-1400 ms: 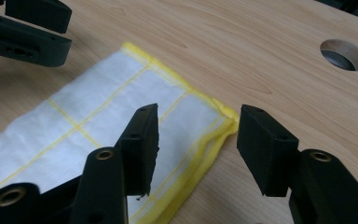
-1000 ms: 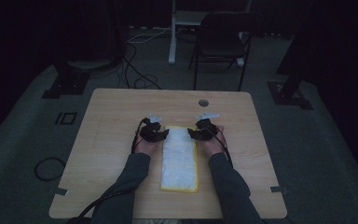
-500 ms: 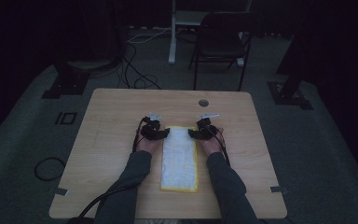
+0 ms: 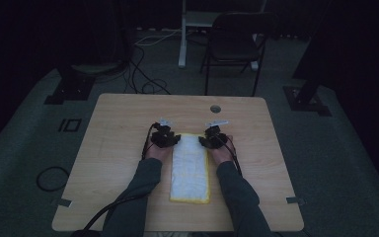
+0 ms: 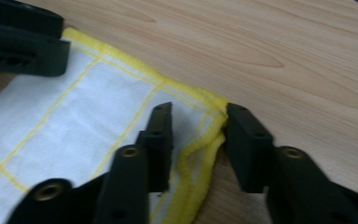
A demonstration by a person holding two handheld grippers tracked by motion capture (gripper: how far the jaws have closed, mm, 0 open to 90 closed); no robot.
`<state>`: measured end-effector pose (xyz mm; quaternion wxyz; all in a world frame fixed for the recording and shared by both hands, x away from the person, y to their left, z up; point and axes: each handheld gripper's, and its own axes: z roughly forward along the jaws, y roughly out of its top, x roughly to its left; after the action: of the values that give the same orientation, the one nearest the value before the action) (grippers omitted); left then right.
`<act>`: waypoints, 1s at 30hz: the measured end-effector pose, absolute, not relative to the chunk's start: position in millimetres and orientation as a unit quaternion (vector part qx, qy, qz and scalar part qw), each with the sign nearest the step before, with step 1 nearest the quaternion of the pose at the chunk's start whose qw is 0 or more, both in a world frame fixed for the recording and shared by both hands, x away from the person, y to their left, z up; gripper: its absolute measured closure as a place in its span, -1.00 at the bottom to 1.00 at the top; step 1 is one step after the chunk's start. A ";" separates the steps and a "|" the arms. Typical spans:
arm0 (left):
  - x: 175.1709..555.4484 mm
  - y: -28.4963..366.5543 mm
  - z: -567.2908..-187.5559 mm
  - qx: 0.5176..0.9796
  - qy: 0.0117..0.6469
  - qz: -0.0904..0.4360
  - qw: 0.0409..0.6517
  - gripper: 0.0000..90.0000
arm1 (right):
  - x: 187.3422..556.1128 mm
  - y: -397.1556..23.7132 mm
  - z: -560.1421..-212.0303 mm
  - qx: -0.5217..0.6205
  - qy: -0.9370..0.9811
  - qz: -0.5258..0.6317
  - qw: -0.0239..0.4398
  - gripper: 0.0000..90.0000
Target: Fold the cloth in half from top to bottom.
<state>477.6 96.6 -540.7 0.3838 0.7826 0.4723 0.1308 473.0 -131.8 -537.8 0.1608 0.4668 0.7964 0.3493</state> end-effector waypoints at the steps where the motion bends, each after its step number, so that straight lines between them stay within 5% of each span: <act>1: 477.7 96.0 -539.7 0.786 0.472 0.131 0.377 0.51 | 472.7 -131.0 -537.7 0.466 0.797 0.350 0.158 0.63; 8: 474.8 92.4 -539.4 0.787 0.471 0.137 0.374 0.92 | 471.1 -128.1 -536.3 0.449 0.807 0.347 0.161 0.88; 30: 477.1 95.0 -512.6 0.776 0.456 0.151 0.407 0.95 | 469.0 -137.1 -513.6 0.433 0.794 0.385 0.188 0.90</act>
<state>477.1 95.0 -512.6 0.4075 0.7765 0.4565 0.1506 469.0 -137.1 -513.6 0.1876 0.4325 0.7935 0.3848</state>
